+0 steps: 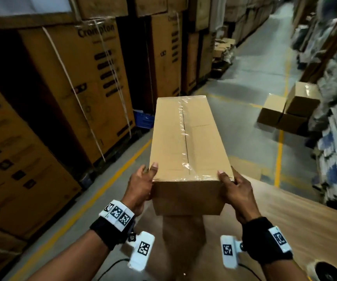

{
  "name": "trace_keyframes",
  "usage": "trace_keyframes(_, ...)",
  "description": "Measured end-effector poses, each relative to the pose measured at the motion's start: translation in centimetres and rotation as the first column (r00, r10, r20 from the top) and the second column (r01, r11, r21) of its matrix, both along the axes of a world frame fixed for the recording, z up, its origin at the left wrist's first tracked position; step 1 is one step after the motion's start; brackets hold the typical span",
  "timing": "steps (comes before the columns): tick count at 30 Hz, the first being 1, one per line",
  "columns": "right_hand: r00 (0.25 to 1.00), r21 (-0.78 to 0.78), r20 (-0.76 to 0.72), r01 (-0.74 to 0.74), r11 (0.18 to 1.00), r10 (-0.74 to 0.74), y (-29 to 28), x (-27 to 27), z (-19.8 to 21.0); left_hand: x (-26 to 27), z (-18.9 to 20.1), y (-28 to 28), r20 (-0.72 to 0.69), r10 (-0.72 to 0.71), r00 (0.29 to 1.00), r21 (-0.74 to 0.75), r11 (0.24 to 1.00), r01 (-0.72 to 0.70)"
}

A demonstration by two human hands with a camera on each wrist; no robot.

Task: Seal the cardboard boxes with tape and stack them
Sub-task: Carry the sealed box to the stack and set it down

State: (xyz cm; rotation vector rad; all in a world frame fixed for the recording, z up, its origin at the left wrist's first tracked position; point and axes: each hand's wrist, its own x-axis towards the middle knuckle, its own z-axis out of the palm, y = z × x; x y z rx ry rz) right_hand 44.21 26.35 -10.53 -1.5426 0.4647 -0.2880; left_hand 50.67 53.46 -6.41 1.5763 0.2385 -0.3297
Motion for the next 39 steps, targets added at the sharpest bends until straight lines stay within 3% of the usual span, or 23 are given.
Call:
trace_keyframes(3, 0.997, -0.03, 0.051, -0.059, 0.998, 0.06, 2.5, 3.7, 2.0, 2.4, 0.8, 2.5, 0.09, 0.111, 0.99, -0.025, 0.994, -0.109)
trace_keyframes(11, 0.981, -0.079, 0.122, -0.145, 0.986, 0.154, 12.5, 14.5, 5.3, 13.1, 2.1, 12.6, 0.145, 0.172, 0.974, -0.069, 0.984, -0.164)
trace_keyframes(17, 0.99, -0.01, 0.018, -0.142, 0.99, 0.142, 22.9, 24.9, 0.9, 26.5, -2.8, 23.4, 0.081, 0.104, 0.991, -0.032, 0.994, -0.102)
trace_keyframes(22, 0.981, -0.019, -0.137, -0.139, 0.99, 0.135, 31.2, 35.0, -6.9, 36.9, -11.8, 31.6, -0.057, 0.071, 0.996, 0.006, 0.998, -0.07)
trace_keyframes(28, 0.94, 0.003, -0.323, -0.113, 0.994, 0.108, 37.4, 42.7, -17.9, 44.0, -23.1, 37.1, -0.197, 0.09, 0.976, 0.047, 0.995, -0.083)
trace_keyframes(33, 0.914, -0.116, -0.403, -0.097, 0.989, 0.042, 40.5, 43.9, -29.5, 46.4, -33.8, 39.4, -0.266, 0.08, 0.96, 0.105, 0.993, -0.054)
trace_keyframes(37, 0.769, -0.191, -0.639, -0.122, 0.974, -0.029, 42.4, 42.8, -39.0, 46.0, -42.7, 40.8, -0.34, 0.07, 0.938, 0.133, 0.991, -0.026)
trace_keyframes(39, 0.768, -0.167, -0.641, -0.126, 0.978, -0.011, 43.4, 42.3, -42.6, 45.6, -46.1, 41.2, -0.373, 0.089, 0.924, 0.146, 0.989, -0.036)
